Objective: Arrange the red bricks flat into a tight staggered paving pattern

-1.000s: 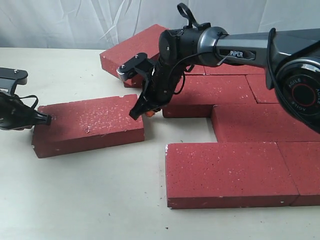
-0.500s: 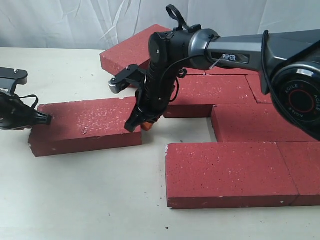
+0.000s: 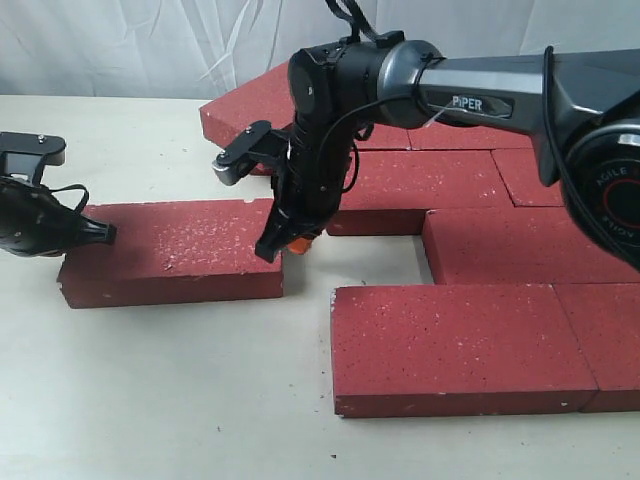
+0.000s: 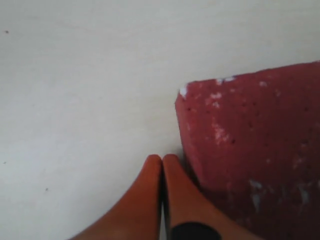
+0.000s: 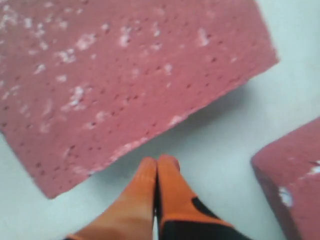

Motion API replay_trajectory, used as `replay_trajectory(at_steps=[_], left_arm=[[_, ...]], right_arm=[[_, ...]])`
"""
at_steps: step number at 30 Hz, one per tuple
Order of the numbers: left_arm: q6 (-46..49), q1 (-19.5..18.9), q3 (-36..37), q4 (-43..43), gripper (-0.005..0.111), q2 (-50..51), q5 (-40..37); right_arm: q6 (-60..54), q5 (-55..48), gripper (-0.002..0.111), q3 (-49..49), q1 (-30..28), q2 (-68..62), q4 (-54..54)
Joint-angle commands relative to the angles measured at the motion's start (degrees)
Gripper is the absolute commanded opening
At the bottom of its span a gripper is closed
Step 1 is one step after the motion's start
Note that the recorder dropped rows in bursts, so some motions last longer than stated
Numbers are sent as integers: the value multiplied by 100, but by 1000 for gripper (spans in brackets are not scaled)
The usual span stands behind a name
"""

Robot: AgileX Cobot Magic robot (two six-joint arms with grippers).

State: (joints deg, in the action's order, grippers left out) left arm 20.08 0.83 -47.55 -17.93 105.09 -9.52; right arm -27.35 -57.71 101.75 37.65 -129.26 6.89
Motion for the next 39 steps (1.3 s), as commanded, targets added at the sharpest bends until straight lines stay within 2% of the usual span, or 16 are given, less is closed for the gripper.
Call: replay_trajectory(at_steps=[1,6,19,28,39], left_arm=[[2,104,-101,-196,0,-12,-37],[53,104,-101,-196,0,-12,-73],[160,104,-101,-340,0,-12,-159],[308,439,-101,-347,0,-12,-241],[438,501,-101,-347,0,-12,-251]], right_arm=[[282,567,-1,27,-160,16,-268],[282,890,-1,27,-159,-108,65],[148,582,-1,27,-159,-122,349],[148,372,-1,27,-159,-122,7],[210,-103,-1,27,-159,33,-461]])
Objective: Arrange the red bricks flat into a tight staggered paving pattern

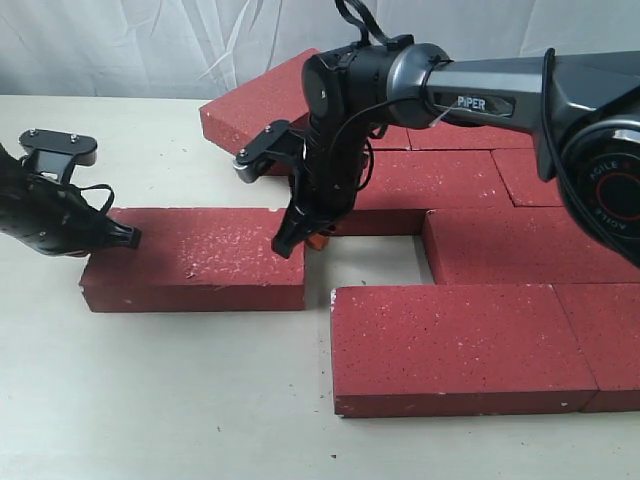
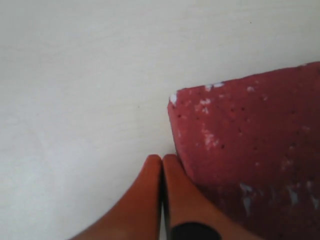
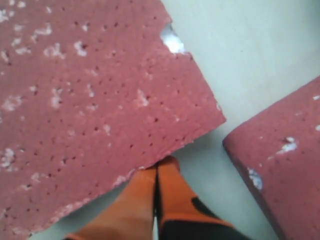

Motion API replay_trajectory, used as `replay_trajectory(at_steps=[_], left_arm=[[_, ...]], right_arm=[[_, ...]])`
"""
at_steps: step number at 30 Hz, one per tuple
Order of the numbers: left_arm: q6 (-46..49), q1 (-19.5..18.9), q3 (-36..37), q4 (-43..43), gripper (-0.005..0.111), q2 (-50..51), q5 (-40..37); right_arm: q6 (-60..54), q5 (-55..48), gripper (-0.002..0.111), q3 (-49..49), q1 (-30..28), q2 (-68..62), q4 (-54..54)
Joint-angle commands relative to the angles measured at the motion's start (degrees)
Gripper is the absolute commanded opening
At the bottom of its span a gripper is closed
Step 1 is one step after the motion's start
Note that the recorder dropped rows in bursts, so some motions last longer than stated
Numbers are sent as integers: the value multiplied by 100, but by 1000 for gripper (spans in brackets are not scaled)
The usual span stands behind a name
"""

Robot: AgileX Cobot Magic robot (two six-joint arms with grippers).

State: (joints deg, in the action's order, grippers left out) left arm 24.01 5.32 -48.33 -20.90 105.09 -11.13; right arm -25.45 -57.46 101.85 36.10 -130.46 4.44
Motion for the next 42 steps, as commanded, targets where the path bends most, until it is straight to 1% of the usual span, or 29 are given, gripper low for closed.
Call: replay_trajectory(at_steps=[1,13,17,21,28,31,33,35,37,39,42], left_arm=[[44,52,-23,-50,0,-12,-91],[66,52,-28,-171,0,-12,-218],[66,143,-50,-155,0,-12,-206],[66,455,-133,-129,0,-12,-169],[66,454,-133,-98,0,-12,-114],[66,454,-133,-97,0,-12,-126],[66,454,-133,-87,0,-12,-309],[81,454,-133,10,0,-12,-392],[175,454,-133,-1,0,-12,-379],[221,454,-133,-29,0,-12,-341],[221,454,-133,-29,0,-12,-356]], right_arm=[[49,-138,-1,18,-3,176,-257],[216,-375,-1,18,-3,217,-798],[216,-504,-1,18,-3,217,-798],[216,-513,-1,18,-3,217,-798],[256,-548,-1,18,-3,227,-785],[235,-975,-1,18,51,450,-444],[36,-1105,-1,18,127,713,-409],[-32,-956,-1,18,112,898,-628],[140,-502,-1,18,19,944,-923],[439,97,-1,18,-79,903,-801],[466,724,-1,18,-119,741,-725]])
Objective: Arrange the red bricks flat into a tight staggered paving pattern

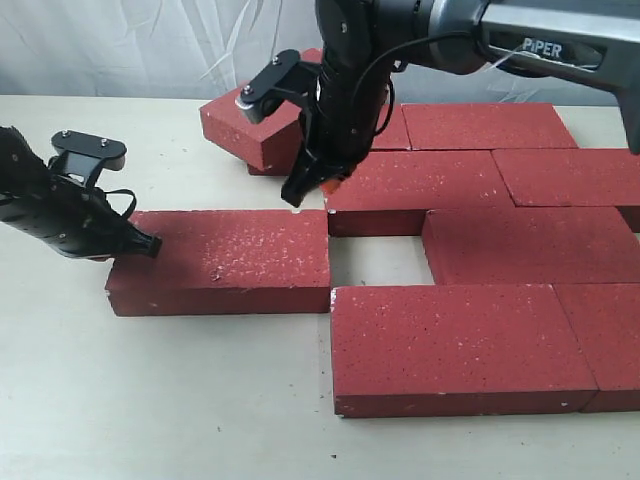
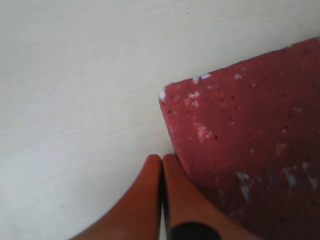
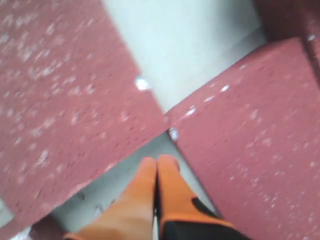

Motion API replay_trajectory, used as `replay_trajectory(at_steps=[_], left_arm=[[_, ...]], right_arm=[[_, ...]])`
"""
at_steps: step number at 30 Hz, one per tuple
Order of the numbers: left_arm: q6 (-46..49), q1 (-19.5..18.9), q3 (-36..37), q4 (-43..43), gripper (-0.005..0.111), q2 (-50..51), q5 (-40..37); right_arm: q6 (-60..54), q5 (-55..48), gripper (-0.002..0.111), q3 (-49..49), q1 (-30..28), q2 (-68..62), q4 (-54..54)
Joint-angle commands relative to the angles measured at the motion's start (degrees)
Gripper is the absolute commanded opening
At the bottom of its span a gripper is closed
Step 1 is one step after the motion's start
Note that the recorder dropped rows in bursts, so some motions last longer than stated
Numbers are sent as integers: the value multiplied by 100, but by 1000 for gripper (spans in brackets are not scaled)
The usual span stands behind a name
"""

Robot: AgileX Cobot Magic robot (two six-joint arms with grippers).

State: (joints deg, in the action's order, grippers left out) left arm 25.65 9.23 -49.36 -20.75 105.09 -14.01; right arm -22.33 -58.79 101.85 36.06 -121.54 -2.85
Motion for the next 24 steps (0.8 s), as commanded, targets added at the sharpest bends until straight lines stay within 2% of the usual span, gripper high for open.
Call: replay_trajectory(at_steps=[1,5,15,24], left_arm=[[58,63,-29,-44,0,-12,-80],[137,63,-29,-44,0,-12,-106],[198,63,-29,-21,0,-12,-428],[198,63,-29,-21,0,-12,-666]], right_arm=[[154,1012,-1,18,-115,-215,-8],[154,1061,-1,18,-115,-466,158],[-728,-362,-1,18,-58,-269,1078],[-782,-184,-1,18,-58,33,1180]])
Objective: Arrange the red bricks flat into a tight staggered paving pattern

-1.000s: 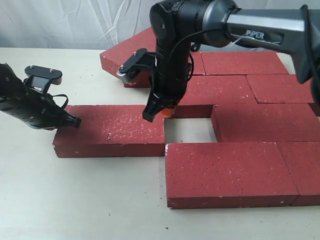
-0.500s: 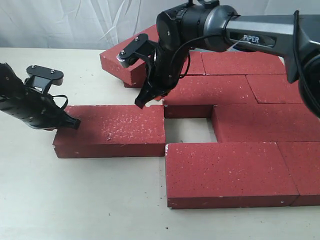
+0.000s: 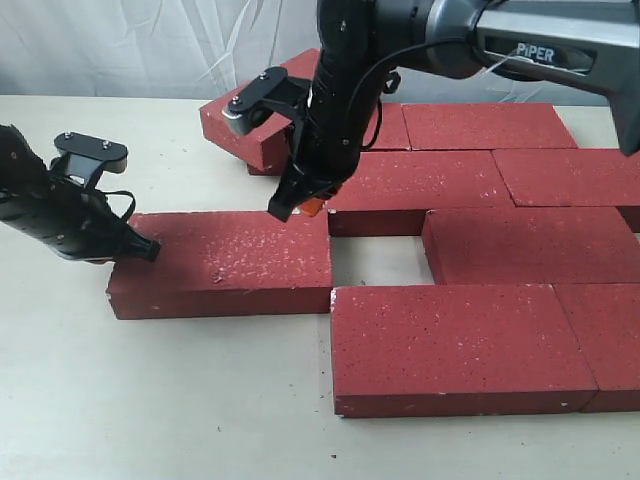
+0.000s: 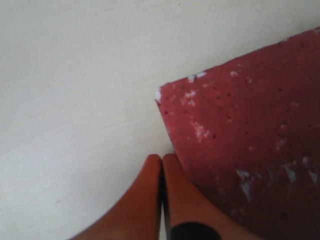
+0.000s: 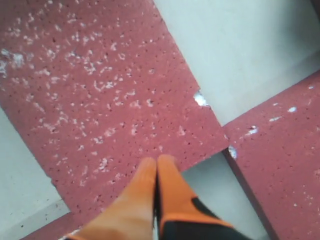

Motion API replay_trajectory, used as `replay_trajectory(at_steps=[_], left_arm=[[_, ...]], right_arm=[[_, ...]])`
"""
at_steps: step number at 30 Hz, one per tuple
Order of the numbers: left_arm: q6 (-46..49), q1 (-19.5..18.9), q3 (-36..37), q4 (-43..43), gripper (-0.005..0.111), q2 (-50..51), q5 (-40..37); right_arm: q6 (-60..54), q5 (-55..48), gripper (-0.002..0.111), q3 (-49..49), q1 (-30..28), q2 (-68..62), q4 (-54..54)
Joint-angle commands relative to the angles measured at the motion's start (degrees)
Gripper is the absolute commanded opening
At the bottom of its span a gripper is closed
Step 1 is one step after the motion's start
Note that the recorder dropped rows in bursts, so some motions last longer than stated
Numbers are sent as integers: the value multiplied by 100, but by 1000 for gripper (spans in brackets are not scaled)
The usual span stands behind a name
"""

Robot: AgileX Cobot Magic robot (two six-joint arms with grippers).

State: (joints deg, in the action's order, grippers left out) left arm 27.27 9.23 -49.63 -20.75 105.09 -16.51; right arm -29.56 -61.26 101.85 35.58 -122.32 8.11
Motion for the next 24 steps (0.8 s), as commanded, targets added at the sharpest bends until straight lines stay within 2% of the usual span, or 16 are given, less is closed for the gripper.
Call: replay_trajectory(at_steps=[1,5,8,12,15,24], left_arm=[[36,63,-3,-21,0,-12,-416],[167,63,-3,-21,0,-12,-363],[168,63,-3,-21,0,-12,-272],[168,63,-3,-21,0,-12,-232],[168,63,-3,-21,0,-12,-185],[168,63,-3,-21,0,-12,-151]], right_arm=[[-60,85,-1,18,-10,111,98],[-60,532,-1,18,-10,9,98],[-49,1261,-1,18,-10,-184,98],[203,1763,-1,82,-20,-535,-458],[669,1719,-1,339,-20,-764,-986],[738,1130,-1,642,-20,-1053,-1053]])
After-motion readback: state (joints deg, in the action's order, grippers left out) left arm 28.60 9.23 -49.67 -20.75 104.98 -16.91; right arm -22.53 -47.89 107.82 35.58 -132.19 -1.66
